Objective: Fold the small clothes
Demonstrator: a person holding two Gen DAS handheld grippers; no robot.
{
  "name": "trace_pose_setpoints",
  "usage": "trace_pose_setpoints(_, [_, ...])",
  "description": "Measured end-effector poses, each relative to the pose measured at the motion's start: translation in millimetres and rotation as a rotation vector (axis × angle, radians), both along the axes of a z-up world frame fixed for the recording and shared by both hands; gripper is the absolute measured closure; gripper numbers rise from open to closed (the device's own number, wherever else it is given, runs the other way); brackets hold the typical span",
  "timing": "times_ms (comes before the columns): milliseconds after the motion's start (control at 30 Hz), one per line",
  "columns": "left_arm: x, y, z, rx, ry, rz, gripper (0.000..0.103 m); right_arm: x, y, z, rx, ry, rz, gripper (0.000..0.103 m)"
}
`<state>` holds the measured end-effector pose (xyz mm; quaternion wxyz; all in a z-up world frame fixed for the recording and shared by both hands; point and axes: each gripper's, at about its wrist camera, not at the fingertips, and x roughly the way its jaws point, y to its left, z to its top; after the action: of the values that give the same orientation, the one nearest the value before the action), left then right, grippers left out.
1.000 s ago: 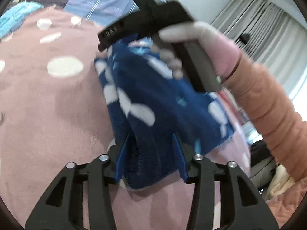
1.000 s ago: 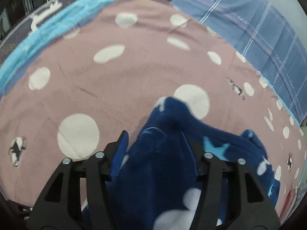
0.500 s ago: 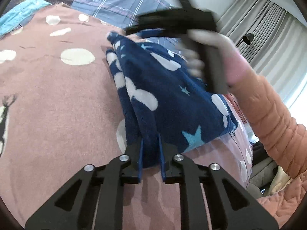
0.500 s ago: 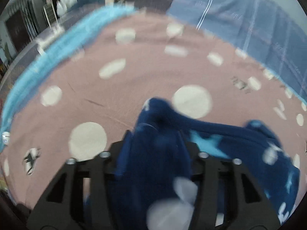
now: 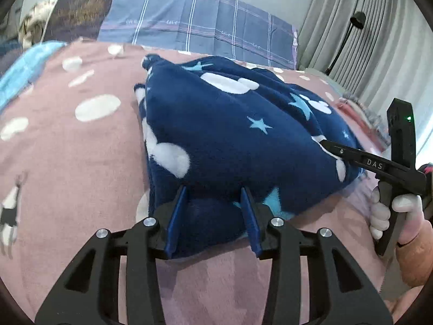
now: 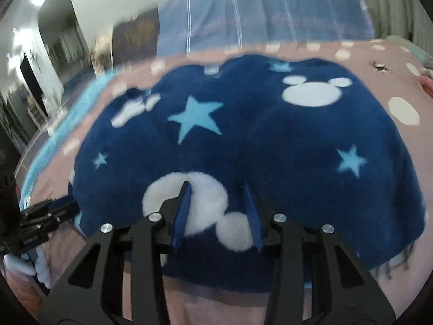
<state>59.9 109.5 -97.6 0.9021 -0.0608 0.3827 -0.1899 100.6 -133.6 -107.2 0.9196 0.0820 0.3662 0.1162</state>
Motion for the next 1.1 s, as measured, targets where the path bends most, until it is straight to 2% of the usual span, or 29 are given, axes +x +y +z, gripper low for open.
trace_pose_setpoints(67, [-3.8,-2.6,0.0,0.023,-0.001,0.022,0.061,4.4,-3.0,-1.1,0.049,0.021,-0.016,0.061])
trace_pose_setpoints(133, [-5.4,-3.8,0.3,0.043,-0.012,0.024,0.061,6.1,0.4,-1.2,0.027,0.016,-0.002,0.061])
trace_pose_setpoints(200, [-4.7,-0.7,1.1,0.031,-0.002,0.026,0.061,5.2,2.1,2.0,-0.004,0.009,0.016,0.061])
trace_pose_setpoints(300, [-6.9,0.6,0.2,0.019,-0.002,0.029,0.061,-9.6,-4.6,17.8,0.017,0.01,-0.012,0.06])
trace_pose_setpoints(367, [-8.0,-4.3,-0.6,0.043,-0.008,0.035,0.061,-29.1,-2.6,29.5,0.009,-0.05,-0.012,0.059])
trace_pose_setpoints(433, [-7.4,-7.0,-1.1,0.054,-0.01,0.04,0.06,-40.7,9.8,32.3,-0.053,-0.092,-0.002,0.057])
trace_pose_setpoints(467, [-7.1,-8.4,-1.4,0.054,-0.01,0.043,0.06,-37.5,15.2,27.1,-0.07,-0.07,0.005,0.052])
trace_pose_setpoints(533, [-7.3,-8.1,-1.5,0.048,-0.01,0.047,0.059,-18.9,17.8,0.0,-0.065,0.07,0.0,0.05])
trace_pose_setpoints(567, [-7.5,-8.2,-1.7,0.047,-0.012,0.047,0.059,-13.0,13.7,-11.8,-0.038,0.07,-0.014,0.05])
trace_pose_setpoints(733, [-9.5,-10.1,-1.4,0.066,-0.027,0.054,0.059,-16.0,17.2,-8.4,-0.074,0.065,-0.002,0.05])
trace_pose_setpoints(833, [-13.4,-11.4,8.3,0.072,-0.044,0.069,0.059,-21.1,14.9,8.0,-0.066,0.053,0.008,0.053])
trace_pose_setpoints(867, [-15.3,-12.4,13.8,0.055,-0.054,0.062,0.059,-22.2,12.2,23.3,-0.056,0.016,0.004,0.057])
trace_pose_setpoints(967, [-13.4,-12.9,44.9,-0.036,-0.154,0.03,0.059,-8.8,11.3,52.3,-0.069,-0.093,-0.023,0.057])
trace_pose_setpoints(1033, [1.1,-17.3,50.9,-0.03,-0.159,0.03,0.058,13.9,9.7,48.4,-0.037,-0.052,-0.029,0.057])
trace_pose_setpoints(1100, [24.8,-20.6,32.3,-0.001,-0.066,0.037,0.053,47.0,12.9,5.3,-0.01,0.14,-0.007,0.057])
